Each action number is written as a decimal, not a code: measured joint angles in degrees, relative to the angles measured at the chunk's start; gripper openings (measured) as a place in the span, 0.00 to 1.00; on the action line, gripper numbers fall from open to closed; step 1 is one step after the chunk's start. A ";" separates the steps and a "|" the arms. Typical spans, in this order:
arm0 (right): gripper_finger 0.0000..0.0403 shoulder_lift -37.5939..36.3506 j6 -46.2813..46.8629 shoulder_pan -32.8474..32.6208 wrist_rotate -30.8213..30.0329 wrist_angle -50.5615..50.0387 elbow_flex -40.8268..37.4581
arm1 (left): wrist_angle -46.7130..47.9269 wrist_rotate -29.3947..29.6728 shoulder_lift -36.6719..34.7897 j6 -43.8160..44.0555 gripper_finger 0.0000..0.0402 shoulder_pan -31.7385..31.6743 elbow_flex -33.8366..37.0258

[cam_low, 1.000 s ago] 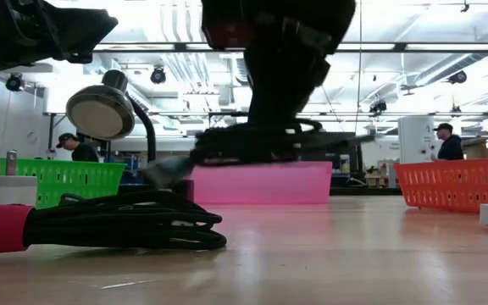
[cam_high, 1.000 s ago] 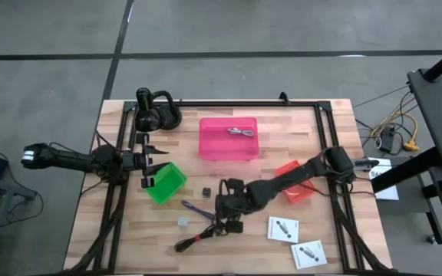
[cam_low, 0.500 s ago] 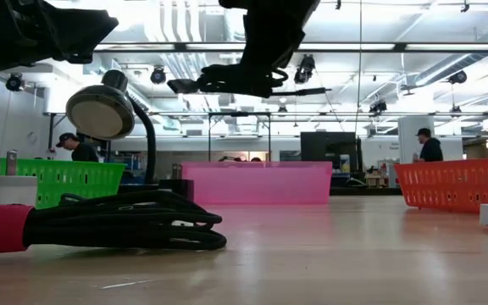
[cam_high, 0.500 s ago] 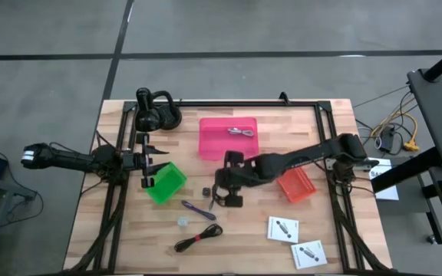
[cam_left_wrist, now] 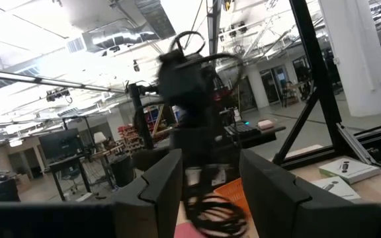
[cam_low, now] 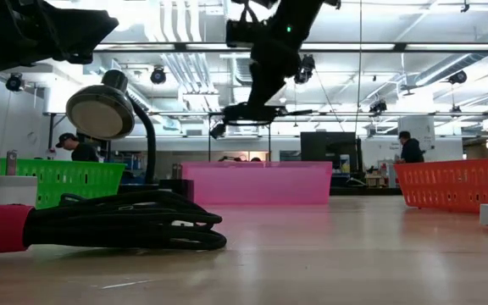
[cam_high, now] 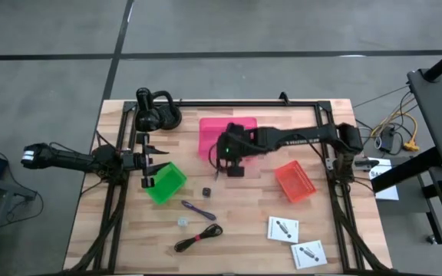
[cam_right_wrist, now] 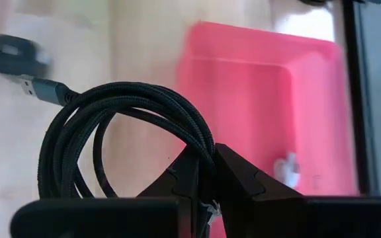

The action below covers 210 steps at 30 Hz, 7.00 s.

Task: Pick and place items into bin
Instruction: Put the right black charger cable into the pink bin, then put the blue charger cable into the pink bin

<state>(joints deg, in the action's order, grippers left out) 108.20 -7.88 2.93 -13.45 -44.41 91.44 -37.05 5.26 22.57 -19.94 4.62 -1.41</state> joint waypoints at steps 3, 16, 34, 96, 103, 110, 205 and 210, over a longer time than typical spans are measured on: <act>0.07 0.00 -2.71 3.83 0.24 -0.01 0.00 | -0.01 0.00 -0.01 0.01 0.34 0.01 0.00; 0.07 0.00 2.85 20.45 7.51 1.13 -0.37 | -0.29 0.00 -0.01 0.02 0.34 -0.01 0.00; 0.07 0.07 -1.61 25.10 11.37 14.00 -8.86 | -0.22 0.00 0.06 0.07 0.34 0.00 0.00; 0.23 4.79 3.22 27.46 13.48 28.65 -16.56 | 0.01 0.00 0.28 0.07 0.34 0.00 0.00; 0.26 4.72 3.22 25.88 13.48 23.42 -12.29 | 0.01 0.00 0.28 0.07 0.34 0.01 0.00; 0.23 3.59 1.10 21.86 13.52 20.42 -9.02 | 0.09 0.00 0.28 0.11 0.34 -0.01 0.00; 0.15 -35.85 -18.14 -4.01 -16.77 92.68 -69.92 | 53.34 3.89 53.08 16.75 0.34 7.20 -51.36; 0.15 -35.85 -18.27 -4.01 -16.74 92.68 -69.92 | 60.59 4.13 57.91 21.15 0.34 8.60 -55.45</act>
<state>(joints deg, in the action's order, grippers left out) 72.36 -26.15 -1.08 -30.20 48.27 21.52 23.53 9.38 80.49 1.21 13.21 -56.86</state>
